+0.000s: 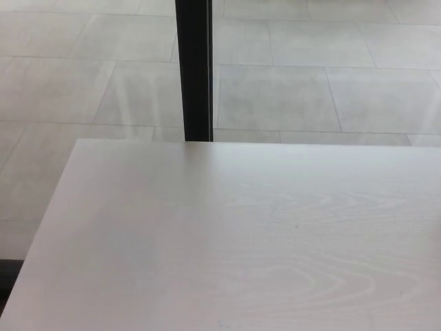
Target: The robot uses its right hand to pick up the duster kept in the middle of the desk and use it to wipe the desk by swiping its surface twice
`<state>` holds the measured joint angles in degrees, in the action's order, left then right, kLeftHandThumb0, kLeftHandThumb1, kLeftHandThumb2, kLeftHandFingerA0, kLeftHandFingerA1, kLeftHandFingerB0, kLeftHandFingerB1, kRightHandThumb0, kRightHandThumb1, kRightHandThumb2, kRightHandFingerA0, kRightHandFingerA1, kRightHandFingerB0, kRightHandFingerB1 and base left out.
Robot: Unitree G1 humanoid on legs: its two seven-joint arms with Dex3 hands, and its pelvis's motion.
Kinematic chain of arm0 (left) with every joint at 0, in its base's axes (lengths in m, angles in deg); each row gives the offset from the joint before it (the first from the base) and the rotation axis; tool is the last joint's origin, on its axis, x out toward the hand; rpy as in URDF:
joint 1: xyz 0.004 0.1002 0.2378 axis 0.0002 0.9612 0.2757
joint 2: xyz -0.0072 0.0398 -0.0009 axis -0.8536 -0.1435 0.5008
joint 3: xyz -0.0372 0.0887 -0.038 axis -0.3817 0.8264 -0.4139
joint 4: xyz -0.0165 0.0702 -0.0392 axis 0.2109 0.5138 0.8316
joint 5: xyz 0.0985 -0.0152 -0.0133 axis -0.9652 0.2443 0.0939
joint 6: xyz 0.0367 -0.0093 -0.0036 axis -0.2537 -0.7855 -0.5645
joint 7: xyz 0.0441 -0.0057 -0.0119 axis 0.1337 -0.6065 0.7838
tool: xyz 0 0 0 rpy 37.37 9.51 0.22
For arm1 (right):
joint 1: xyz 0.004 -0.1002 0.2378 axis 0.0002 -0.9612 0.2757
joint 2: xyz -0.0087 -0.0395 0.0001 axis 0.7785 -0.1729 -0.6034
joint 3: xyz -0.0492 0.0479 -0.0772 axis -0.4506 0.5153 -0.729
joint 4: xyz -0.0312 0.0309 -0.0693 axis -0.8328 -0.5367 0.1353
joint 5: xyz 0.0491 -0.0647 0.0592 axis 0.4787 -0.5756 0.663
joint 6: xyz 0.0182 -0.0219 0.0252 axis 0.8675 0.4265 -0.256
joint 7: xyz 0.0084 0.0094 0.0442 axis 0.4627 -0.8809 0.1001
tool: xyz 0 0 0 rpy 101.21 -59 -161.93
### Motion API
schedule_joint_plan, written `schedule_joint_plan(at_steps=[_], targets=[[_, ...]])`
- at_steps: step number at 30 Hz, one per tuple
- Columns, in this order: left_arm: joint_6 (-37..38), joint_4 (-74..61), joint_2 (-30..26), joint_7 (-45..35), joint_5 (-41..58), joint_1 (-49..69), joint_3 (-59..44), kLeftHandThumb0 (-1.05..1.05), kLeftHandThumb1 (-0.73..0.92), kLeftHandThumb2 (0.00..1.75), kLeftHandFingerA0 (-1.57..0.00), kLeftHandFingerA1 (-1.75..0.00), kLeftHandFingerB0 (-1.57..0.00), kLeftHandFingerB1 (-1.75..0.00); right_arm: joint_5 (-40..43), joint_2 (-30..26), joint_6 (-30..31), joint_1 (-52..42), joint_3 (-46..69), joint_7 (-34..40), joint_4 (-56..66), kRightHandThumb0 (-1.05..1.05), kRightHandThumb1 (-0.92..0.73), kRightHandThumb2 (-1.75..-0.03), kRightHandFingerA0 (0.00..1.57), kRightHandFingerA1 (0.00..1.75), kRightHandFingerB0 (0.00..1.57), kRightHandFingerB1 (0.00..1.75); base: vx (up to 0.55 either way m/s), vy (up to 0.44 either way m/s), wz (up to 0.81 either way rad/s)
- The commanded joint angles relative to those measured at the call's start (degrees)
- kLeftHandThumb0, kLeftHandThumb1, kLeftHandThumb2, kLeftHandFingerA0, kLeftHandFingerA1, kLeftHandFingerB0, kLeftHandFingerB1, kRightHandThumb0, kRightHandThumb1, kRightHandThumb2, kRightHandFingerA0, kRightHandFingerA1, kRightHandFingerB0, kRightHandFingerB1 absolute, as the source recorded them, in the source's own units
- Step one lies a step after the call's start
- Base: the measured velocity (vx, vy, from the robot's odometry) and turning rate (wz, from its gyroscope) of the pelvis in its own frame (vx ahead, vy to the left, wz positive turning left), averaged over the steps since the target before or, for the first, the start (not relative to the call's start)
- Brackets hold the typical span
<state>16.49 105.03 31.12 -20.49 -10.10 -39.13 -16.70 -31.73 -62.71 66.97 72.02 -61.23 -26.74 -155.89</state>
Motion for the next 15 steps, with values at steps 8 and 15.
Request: schedule_joint_plan(at_steps=[8, 15], targets=[[1.17, -0.02, -1.32, -0.03, -0.19, -0.79, 0.51, -0.46, 0.77, 0.62, -0.64, -0.68, -0.6, -0.5, -6.7, 8.98, 3.77, 6.1, -14.09, -6.07, 1.96, -0.48, -0.48, -0.92, 1.12, 1.36, 0.71, 1.03, 0.0, 0.0, 0.0], [1.12, -0.01, -1.65, 0.91, -0.79, -0.87, 1.29, -0.47, 0.76, 0.62, -0.66, -0.66, -0.6, -0.5, -6.54, 13.41, 1.87, 6.2, -17.34, -3.23, 6.2, -0.52, -0.64, -0.61, 0.77, 1.74, 0.69, 1.03, 0.0, 0.0, 0.0]])
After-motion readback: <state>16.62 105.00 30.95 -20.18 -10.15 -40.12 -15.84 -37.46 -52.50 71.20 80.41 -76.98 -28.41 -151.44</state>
